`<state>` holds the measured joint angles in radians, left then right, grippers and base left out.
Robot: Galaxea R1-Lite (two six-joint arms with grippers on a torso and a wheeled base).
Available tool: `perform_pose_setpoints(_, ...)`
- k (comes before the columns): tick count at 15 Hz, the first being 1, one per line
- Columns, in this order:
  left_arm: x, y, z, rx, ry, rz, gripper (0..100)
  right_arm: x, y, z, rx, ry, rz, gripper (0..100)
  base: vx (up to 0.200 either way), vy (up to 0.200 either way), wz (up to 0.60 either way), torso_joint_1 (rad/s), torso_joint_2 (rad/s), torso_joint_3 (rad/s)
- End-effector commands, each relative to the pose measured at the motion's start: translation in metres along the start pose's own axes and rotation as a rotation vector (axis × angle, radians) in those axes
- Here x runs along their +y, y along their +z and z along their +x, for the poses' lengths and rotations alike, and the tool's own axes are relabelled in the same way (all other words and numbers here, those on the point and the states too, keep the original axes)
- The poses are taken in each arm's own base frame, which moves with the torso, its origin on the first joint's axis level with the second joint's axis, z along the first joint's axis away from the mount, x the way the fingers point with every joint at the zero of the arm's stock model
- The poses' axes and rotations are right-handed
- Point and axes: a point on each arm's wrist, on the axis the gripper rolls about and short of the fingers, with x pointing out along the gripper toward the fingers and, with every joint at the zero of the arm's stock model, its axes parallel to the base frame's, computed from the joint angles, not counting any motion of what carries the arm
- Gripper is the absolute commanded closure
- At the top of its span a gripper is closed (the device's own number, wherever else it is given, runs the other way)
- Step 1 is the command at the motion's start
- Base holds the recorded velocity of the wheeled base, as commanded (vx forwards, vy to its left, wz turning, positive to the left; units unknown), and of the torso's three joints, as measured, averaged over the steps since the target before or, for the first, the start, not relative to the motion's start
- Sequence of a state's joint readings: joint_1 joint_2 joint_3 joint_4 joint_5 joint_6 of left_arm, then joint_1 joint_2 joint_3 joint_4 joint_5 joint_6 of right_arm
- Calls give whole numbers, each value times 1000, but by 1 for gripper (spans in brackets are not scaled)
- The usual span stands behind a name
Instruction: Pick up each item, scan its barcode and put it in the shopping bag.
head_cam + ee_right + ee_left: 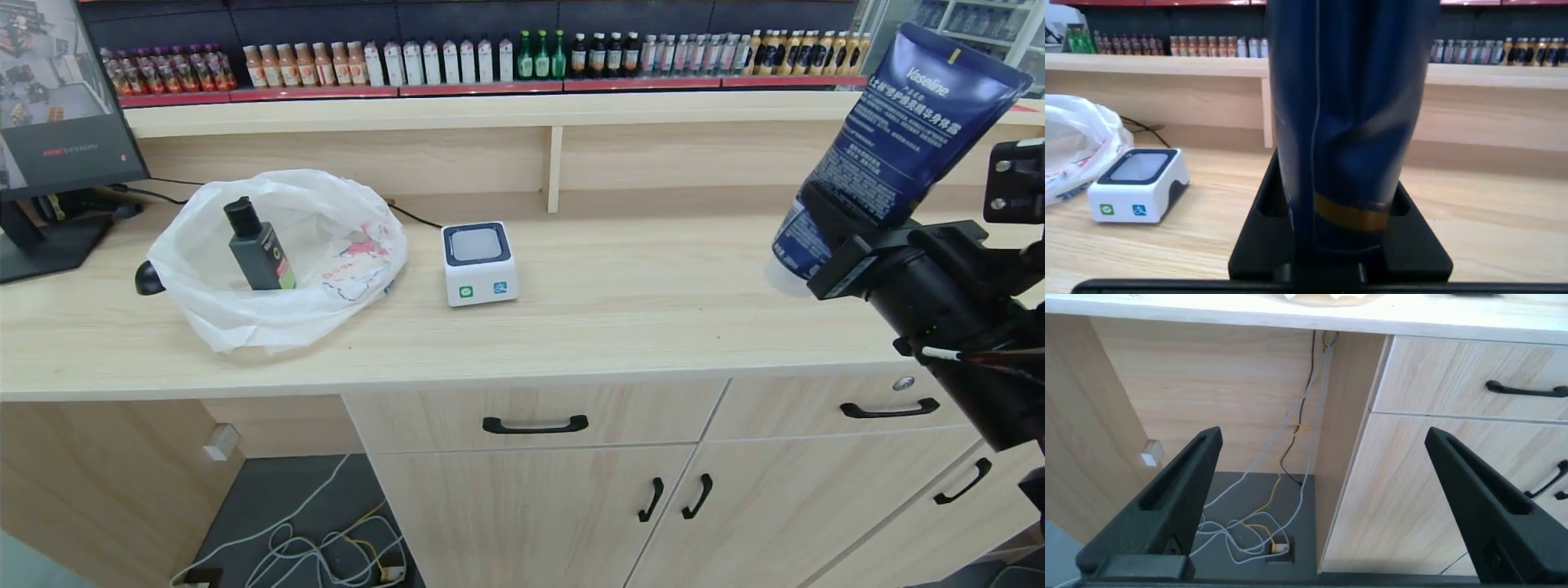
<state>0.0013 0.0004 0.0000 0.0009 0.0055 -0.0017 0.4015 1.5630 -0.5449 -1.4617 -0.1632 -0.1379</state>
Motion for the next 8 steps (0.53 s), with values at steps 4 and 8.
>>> perform_pose_setpoints(4,0,0,0,-1,1,-4,0,-9,0,3,-8,-34,-14,100,0,200,0,5,2,4)
perform_pose_setpoints(8,0,0,0,-1,1,-6,0,-8,-3,5,1,-34,-15,100,0,200,0,-1,4,4)
